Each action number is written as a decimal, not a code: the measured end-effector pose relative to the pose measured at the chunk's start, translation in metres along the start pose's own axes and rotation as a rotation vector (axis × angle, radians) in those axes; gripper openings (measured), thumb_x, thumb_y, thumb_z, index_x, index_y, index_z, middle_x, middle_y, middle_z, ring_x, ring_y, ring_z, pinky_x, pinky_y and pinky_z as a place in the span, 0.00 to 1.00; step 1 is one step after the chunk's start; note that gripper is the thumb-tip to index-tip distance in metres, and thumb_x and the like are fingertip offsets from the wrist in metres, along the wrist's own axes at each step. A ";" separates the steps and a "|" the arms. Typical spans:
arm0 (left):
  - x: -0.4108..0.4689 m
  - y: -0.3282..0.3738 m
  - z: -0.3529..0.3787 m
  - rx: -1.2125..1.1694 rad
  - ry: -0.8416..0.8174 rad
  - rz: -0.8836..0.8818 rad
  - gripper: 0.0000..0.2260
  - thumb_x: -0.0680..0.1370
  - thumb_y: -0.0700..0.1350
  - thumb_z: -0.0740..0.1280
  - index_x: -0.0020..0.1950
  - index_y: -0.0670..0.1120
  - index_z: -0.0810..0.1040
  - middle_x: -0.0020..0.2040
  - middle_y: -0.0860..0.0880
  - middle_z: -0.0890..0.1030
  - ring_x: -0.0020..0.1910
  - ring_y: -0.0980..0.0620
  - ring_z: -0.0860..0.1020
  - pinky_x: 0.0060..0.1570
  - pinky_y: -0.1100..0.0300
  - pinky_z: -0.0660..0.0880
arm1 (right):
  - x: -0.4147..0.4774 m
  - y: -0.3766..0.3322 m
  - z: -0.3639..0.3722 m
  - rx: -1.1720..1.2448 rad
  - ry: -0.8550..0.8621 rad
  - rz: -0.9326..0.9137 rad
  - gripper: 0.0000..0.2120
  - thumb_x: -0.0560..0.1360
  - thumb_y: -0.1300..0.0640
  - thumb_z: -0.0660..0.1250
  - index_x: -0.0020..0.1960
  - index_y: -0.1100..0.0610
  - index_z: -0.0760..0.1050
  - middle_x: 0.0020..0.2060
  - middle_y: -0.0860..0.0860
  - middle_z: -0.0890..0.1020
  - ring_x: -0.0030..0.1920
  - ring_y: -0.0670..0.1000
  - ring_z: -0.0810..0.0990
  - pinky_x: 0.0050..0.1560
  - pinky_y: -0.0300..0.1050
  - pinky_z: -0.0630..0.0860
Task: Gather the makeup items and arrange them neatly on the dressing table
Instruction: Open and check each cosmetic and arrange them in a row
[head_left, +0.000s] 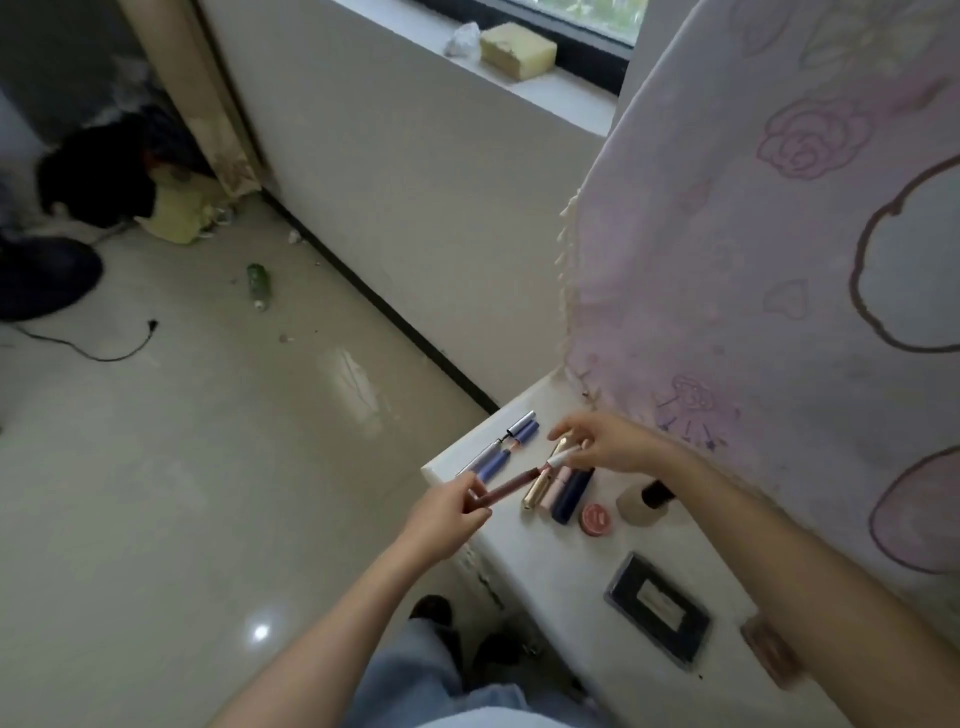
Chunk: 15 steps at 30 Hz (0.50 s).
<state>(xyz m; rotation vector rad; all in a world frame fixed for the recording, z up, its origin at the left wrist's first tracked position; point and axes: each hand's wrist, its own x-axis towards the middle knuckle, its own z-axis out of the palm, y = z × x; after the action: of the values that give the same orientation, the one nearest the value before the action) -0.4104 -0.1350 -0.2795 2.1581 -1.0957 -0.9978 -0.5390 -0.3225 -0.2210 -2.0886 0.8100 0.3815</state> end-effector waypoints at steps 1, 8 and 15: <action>0.002 -0.001 0.003 0.097 0.043 0.013 0.05 0.75 0.45 0.64 0.50 0.48 0.74 0.50 0.49 0.80 0.48 0.51 0.76 0.44 0.60 0.70 | 0.009 0.002 0.000 -0.109 -0.006 0.004 0.13 0.72 0.57 0.69 0.56 0.53 0.76 0.45 0.49 0.78 0.46 0.49 0.78 0.43 0.37 0.74; 0.014 -0.005 0.024 0.493 0.227 0.071 0.09 0.74 0.46 0.62 0.50 0.44 0.77 0.50 0.46 0.77 0.52 0.47 0.74 0.43 0.58 0.70 | 0.047 -0.004 0.009 -0.634 -0.005 0.086 0.12 0.76 0.57 0.59 0.59 0.53 0.74 0.56 0.53 0.77 0.51 0.53 0.76 0.48 0.45 0.73; 0.024 -0.015 0.041 0.542 0.308 0.184 0.08 0.62 0.48 0.58 0.28 0.48 0.75 0.26 0.51 0.75 0.26 0.51 0.75 0.25 0.66 0.67 | 0.071 0.007 0.028 -0.831 0.151 -0.009 0.16 0.74 0.67 0.56 0.59 0.57 0.71 0.56 0.56 0.72 0.55 0.57 0.71 0.44 0.46 0.67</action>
<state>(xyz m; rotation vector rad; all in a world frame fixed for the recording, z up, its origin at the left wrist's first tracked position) -0.4269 -0.1518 -0.3232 2.4510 -1.4955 -0.2836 -0.4907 -0.3322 -0.2795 -2.9155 0.8066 0.6388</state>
